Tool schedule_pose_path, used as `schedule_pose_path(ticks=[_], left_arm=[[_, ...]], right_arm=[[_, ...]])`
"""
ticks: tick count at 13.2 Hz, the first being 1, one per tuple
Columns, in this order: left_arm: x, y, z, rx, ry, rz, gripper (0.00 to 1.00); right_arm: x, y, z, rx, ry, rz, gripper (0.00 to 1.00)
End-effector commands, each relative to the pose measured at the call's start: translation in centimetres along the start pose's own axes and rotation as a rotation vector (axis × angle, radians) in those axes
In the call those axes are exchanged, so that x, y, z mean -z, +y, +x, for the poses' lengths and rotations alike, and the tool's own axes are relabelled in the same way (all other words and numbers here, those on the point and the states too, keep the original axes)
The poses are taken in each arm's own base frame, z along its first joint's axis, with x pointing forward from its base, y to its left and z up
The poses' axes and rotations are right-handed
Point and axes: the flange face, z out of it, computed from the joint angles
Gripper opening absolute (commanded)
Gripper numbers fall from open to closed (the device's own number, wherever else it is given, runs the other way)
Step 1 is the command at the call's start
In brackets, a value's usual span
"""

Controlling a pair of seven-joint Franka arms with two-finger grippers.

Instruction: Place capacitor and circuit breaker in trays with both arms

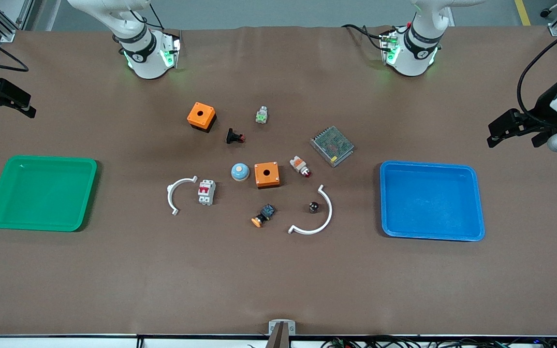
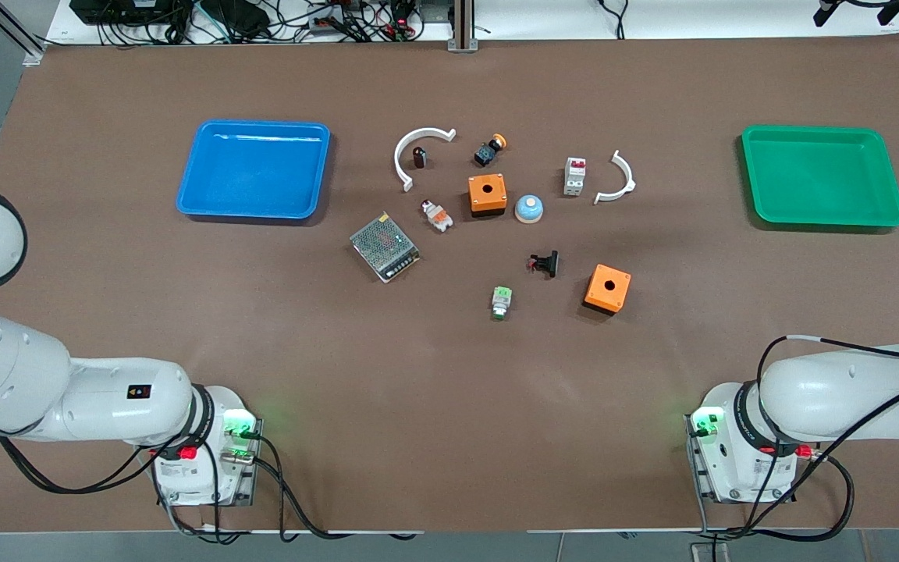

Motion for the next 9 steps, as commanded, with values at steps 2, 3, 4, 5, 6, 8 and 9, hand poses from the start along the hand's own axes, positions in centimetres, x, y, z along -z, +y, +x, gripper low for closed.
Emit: schedule_pose_path(ticks=[2,3,4,5,6,8,9], left_arm=[[0.3,-0.1,0.1,-0.005,-0.009,-0.013,1.00],[0.4,0.1,0.1,-0.003,-0.006,-0.014,1.00],[0.4,0.0,0.1,0.000,-0.006,-0.013,1.00],[0.4,0.0,0.1,0.000,-0.006,-0.013,1.00],[-0.1,0.0,0.4,0.002,-0.012,-0.015,1.00],[-1.7,0.3,0.9,-0.002,-0.043,-0.015,1.00],[-3.5,1.2,1.4,-0.020,-0.074,-0.017,1.00]], right_arm=[[0.3,0.0,-0.8,0.003,0.007,-0.016,1.00],[0.3,-0.1,-0.8,0.005,0.007,-0.016,1.00],[0.2,0.0,-0.7,0.003,0.006,-0.016,1.00],[0.4,0.0,-0.7,0.003,0.010,-0.016,1.00],[0.9,0.0,-0.7,0.003,0.013,-0.016,1.00],[0.9,0.1,-0.7,0.001,0.009,-0.016,1.00],[1.0,0.3,-0.7,-0.003,0.010,-0.016,1.00]])
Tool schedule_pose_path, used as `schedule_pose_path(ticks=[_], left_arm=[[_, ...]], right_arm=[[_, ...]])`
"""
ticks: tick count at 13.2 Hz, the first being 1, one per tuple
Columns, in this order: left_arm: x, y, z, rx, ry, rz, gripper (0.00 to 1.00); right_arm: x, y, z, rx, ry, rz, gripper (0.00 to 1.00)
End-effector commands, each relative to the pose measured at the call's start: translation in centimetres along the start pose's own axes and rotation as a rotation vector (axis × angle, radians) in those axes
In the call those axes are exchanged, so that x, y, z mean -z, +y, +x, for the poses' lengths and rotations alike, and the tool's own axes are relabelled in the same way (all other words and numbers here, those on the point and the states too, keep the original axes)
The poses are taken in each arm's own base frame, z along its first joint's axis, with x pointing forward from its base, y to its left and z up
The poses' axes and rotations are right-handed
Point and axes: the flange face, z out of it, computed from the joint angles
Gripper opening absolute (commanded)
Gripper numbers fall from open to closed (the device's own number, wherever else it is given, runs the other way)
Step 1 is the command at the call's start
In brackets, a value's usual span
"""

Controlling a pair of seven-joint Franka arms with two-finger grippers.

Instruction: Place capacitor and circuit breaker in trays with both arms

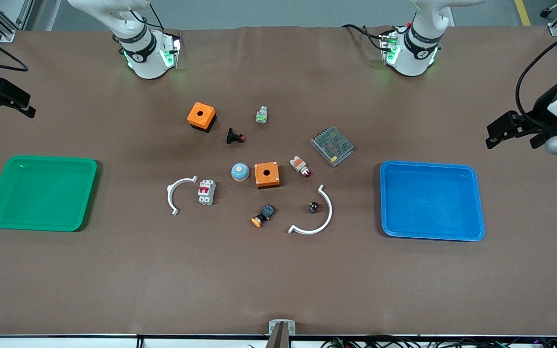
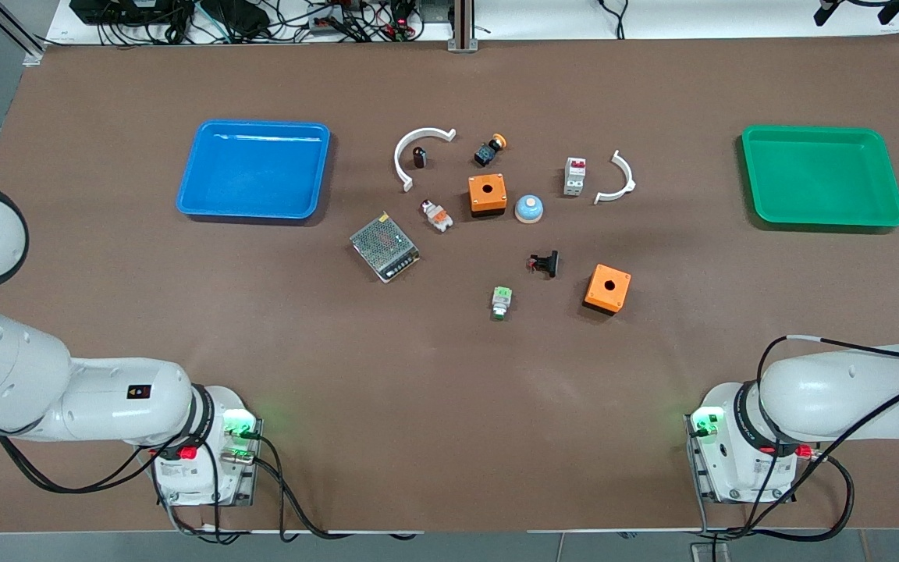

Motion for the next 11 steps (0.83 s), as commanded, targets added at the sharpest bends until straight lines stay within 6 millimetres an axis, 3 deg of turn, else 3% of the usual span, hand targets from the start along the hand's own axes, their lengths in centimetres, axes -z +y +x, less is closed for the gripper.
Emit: schedule_pose_path(ticks=[1,4,6,9,10,11], left_arm=[[-3.0,2.2,1.2,-0.035,-0.064,-0.016,1.00],[-6.8,6.8,1.8,-0.070,-0.133,-0.035,1.00],[-10.8,8.9,2.6,-0.078,-0.199,-0.092,1.00],[-15.8,12.4,3.7,-0.001,-0.269,-0.207,1.00],[-17.3,14.3,3.8,0.028,-0.275,-0.213,1.00],[-19.2,16.8,3.8,0.048,-0.273,-0.206,1.00]], right_arm=[[0.8,0.3,-0.7,-0.004,0.008,-0.016,1.00],[1.0,0.9,-0.3,-0.023,0.014,-0.016,1.00],[-0.9,1.2,1.3,-0.023,-0.010,-0.021,1.00],[-7.2,1.5,5.3,-0.022,-0.090,-0.024,1.00],[-9.9,1.4,6.7,-0.021,-0.124,-0.028,1.00],[-10.1,1.3,7.1,-0.018,-0.121,-0.033,1.00]])
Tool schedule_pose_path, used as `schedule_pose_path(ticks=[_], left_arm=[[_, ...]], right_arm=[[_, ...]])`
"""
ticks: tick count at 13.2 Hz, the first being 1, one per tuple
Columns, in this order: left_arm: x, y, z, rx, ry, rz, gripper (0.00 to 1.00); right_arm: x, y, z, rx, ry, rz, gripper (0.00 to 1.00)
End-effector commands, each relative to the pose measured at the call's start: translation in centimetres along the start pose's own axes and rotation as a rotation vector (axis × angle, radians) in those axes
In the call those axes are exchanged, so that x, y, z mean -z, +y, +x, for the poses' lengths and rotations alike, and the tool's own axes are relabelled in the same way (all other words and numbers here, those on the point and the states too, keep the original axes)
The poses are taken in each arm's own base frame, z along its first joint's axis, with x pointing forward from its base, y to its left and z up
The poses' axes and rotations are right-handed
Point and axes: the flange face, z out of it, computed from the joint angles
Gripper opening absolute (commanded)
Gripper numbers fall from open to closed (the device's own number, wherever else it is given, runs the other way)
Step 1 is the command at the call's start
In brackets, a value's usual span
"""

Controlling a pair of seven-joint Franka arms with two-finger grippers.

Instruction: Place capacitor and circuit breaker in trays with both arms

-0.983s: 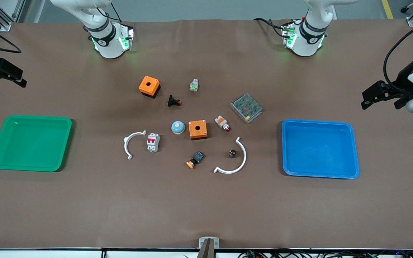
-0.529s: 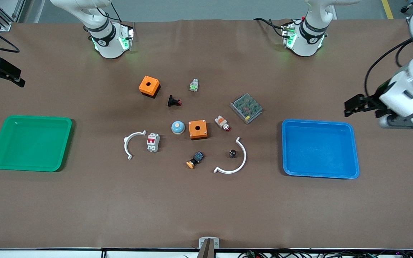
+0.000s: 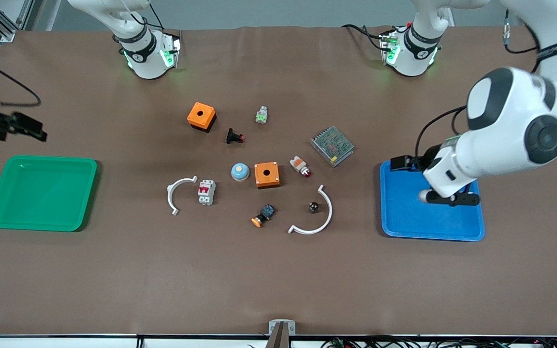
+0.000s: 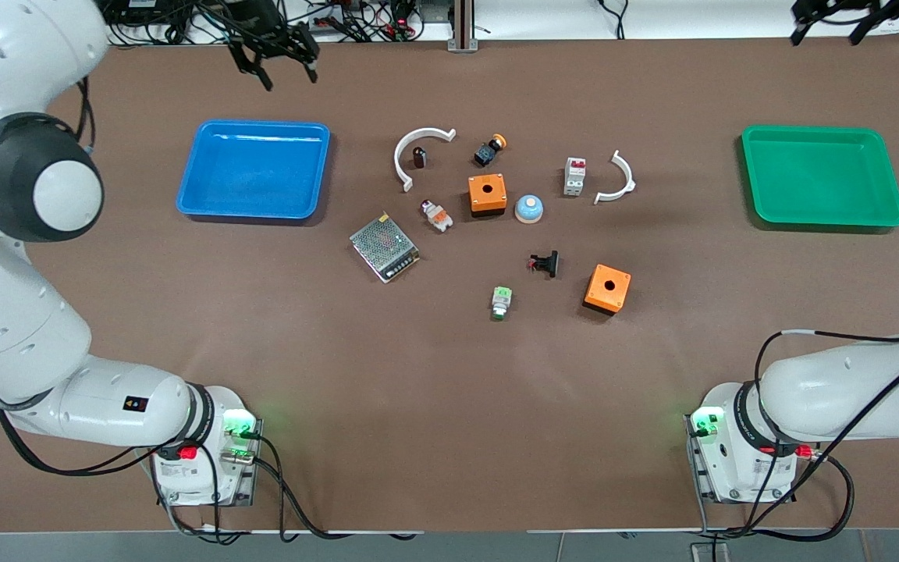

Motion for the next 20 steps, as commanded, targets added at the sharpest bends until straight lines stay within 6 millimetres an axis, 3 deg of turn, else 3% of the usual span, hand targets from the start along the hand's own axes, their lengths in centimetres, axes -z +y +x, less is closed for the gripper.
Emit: schedule_pose_path(ticks=[1,3,6,10,14,17,20], left_arm=[[-4.4,5.2,1.5,0.062,0.026,-0.016,1.00],[-8.8,8.4,2.6,0.116,0.057,-0.016,1.00],[-15.4,12.4,4.6,0.152,0.090,-0.001,1.00],[-20.8,15.3,5.1,0.142,0.142,0.053,1.00],[-24.5,17.1,5.5,0.149,0.199,0.097,1.00],[-26.9,17.2,5.7,0.163,0.205,0.139,1.00],[-27.9,17.2,6.2,0.163,0.218,0.163,1.00]], right_arm=[[-1.3,-0.5,2.0,0.004,-0.016,-0.032,1.00],[-2.1,-3.2,2.4,-0.083,-0.009,-0.022,1.00],[-6.5,-10.7,3.1,-0.135,-0.016,0.001,1.00],[-12.2,-17.1,3.3,-0.133,0.037,0.076,1.00],[-19.1,-23.5,4.6,-0.182,0.058,0.065,1.00],[-23.2,-25.3,5.1,-0.189,0.055,0.051,1.00],[-27.0,-27.5,5.6,-0.169,0.082,0.052,1.00]])
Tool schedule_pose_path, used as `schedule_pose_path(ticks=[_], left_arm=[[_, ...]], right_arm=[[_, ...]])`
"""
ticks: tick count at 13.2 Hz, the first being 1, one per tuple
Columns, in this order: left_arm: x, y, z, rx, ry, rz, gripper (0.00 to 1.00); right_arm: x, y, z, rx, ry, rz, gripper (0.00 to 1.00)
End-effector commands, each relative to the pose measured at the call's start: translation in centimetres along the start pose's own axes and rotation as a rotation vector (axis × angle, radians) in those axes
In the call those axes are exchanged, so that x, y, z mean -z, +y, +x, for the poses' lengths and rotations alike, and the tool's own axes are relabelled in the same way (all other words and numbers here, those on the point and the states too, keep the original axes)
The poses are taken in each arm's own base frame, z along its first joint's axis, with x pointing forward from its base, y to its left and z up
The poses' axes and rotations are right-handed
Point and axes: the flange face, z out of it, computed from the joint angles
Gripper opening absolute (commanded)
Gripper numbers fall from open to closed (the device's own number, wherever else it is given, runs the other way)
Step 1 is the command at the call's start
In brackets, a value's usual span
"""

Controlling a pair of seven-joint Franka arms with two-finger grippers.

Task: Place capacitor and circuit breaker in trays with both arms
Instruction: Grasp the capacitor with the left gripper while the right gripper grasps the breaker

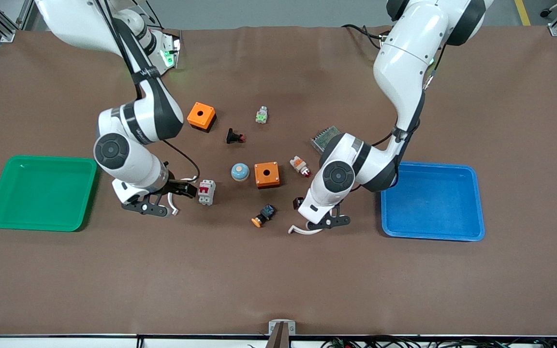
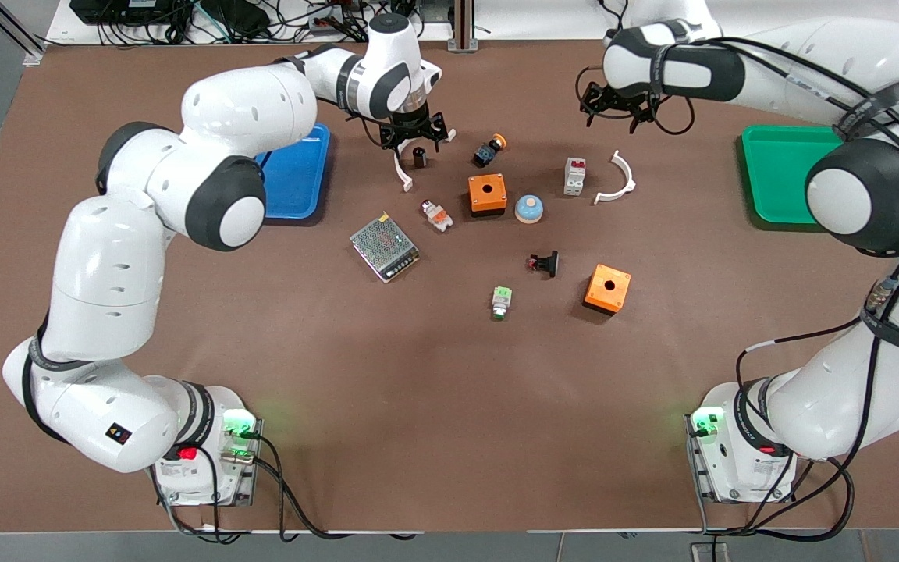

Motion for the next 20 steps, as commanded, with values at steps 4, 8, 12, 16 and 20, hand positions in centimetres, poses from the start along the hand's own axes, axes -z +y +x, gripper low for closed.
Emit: schedule_pose_path(ticks=[4,8,12,16,20], left_arm=[[0.4,0.9,0.8,0.021,0.040,0.013,0.75],[0.1,1.3,0.3,0.019,0.032,0.019,0.62],[-0.3,1.5,-0.2,0.011,0.020,0.031,0.62],[-0.3,1.0,0.0,0.018,0.013,0.039,0.50],[-0.2,0.7,0.4,0.024,0.014,0.037,0.38]], right_arm=[[-4.7,-3.4,-1.6,0.006,0.010,-0.004,1.00],[-6.7,-3.4,-3.2,0.023,0.000,-0.017,1.00],[-9.3,-3.0,-5.0,0.020,0.013,-0.016,1.00],[-9.5,-3.8,-5.6,0.031,0.014,-0.016,1.00],[-10.5,-4.3,-5.6,0.040,0.022,-0.015,0.96]])
